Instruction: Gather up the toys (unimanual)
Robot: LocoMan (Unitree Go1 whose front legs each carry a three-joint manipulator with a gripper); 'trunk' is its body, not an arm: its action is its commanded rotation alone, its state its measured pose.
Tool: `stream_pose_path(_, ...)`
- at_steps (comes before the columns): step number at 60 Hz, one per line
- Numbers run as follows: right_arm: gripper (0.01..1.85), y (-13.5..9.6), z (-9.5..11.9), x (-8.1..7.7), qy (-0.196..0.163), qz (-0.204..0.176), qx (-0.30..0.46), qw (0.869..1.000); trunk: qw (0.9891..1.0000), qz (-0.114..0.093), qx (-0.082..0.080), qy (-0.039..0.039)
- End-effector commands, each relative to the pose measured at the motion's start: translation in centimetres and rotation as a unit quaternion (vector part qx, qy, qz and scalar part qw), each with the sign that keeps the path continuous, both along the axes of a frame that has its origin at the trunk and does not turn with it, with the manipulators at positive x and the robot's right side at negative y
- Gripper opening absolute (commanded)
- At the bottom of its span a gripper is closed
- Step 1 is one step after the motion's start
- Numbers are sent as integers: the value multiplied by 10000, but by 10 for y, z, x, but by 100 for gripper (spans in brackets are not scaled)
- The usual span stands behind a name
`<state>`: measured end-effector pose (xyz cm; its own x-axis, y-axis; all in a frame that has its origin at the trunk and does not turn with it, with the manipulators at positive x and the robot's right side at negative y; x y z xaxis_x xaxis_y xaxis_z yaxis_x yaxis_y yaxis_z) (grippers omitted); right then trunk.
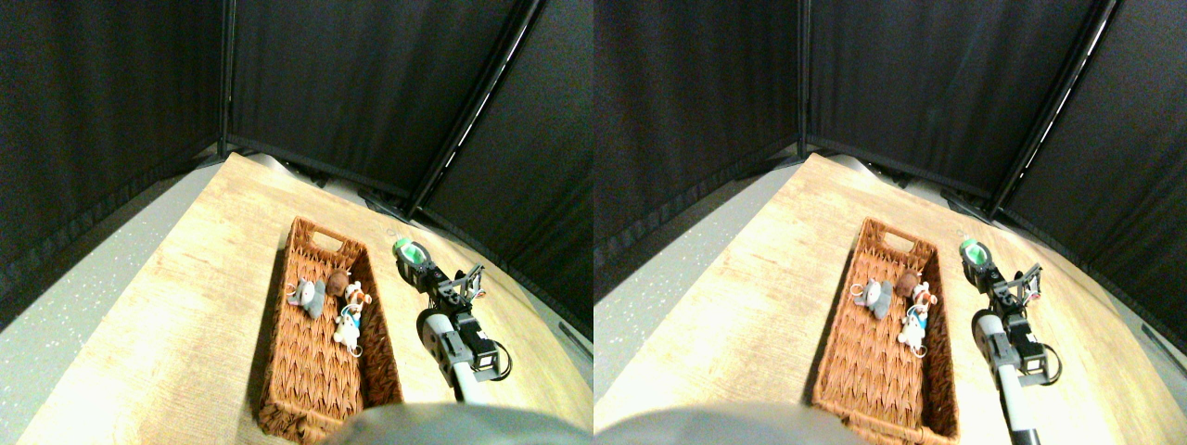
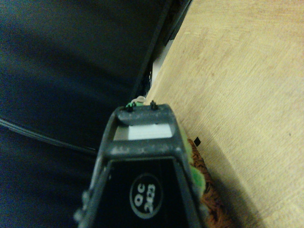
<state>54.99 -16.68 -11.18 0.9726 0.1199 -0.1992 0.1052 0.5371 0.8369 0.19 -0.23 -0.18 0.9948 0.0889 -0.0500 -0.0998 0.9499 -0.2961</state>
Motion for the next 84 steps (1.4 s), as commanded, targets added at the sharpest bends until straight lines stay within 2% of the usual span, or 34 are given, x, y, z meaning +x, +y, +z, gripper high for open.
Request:
stream_pose_path(1, 12, 11, 7, 1, -190, 203, 16, 9996, 9997, 88, -171, -143)
stream_pose_path(17, 10, 39, 4, 0, -23, 449, 73, 9990, 9986, 253, -429, -170)
stream_pose_path(29, 11, 55, -6, -1, 172, 552, 190, 9981, 9978, 349, -548, -148)
stream_pose_path(36, 18, 64, -12, -4, 290, 557, 229, 9978, 9975, 389, -563, -152)
stream_pose_path(44, 18, 73, -17, -11, 341, 554, 295, 9974, 9973, 413, -582, -143)
stream_pose_path(54, 12, 78, -24, -15, 449, 677, 373, 9960, 9973, 429, -591, -125)
stream_pose_path(65, 6, 77, -26, -18, 560, 547, 358, 9963, 9975, 414, -555, -107)
stream_pose_path(66, 14, 77, -26, -19, 600, 509, 254, 9966, 9976, 405, -543, -104)
stream_pose_path(69, 68, 75, -23, -21, 757, 423, 167, 9961, 9978, 382, -529, -94)
stream_pose_path(70, 68, 75, -23, -21, 757, 423, 167, 9961, 9979, 374, -522, -92)
stream_pose_path(72, 101, 74, -22, -22, 851, 367, 233, 9954, 9980, 365, -511, -90)
stream_pose_path(74, 119, 73, -22, -22, 877, 312, 231, 9954, 9983, 340, -475, -75)
stream_pose_path(78, 129, 70, -22, -23, 815, 273, 259, 9960, 9986, 306, -433, -74)
stream_pose_path(84, 126, 62, -22, -23, 669, 196, 223, 9973, 9990, 260, -353, -62)
